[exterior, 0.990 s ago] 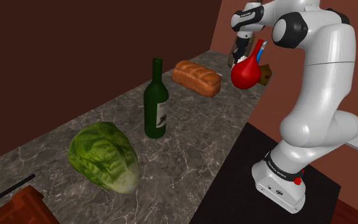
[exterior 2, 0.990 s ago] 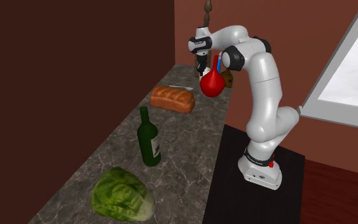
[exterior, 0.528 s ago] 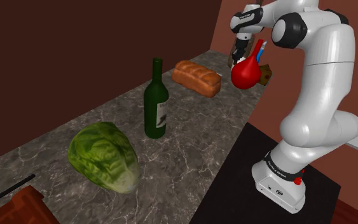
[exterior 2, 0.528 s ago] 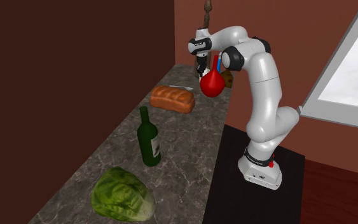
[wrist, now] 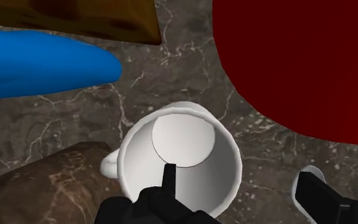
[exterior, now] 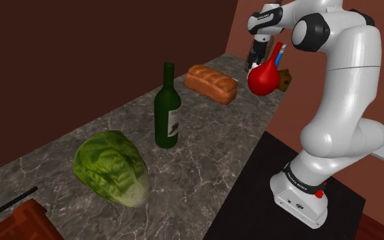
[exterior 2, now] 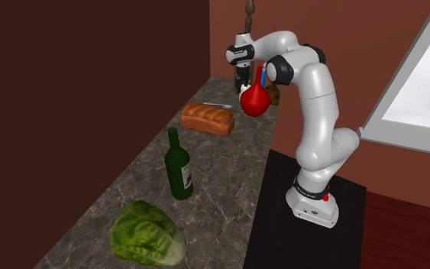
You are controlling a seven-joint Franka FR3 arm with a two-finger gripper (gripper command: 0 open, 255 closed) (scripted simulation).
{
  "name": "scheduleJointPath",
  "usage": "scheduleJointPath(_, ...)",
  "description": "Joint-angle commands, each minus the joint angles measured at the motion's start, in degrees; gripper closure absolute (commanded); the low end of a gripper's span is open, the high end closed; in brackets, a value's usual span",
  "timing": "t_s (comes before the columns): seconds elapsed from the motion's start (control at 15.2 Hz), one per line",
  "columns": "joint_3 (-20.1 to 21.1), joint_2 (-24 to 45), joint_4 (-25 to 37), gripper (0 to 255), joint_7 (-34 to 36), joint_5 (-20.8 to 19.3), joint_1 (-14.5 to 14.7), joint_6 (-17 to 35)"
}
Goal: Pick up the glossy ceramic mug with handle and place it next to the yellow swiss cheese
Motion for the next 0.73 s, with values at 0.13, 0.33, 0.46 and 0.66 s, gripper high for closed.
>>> scheduleJointPath(0.13, -0.10, -0.96, 4.84, 0, 0.10, -0.18, 0.05, -5.78)
scheduleJointPath(0.33, -0.10, -0.96, 4.84, 0, 0.10, -0.18, 0.05, -5.78)
scheduleJointPath(0.46, -0.10, -0.96, 4.84, 0, 0.10, -0.18, 0.05, -5.78)
scheduleJointPath(0.66, -0.10, -0.95, 4.84, 0, 0.10, -0.18, 0.05, -5.78)
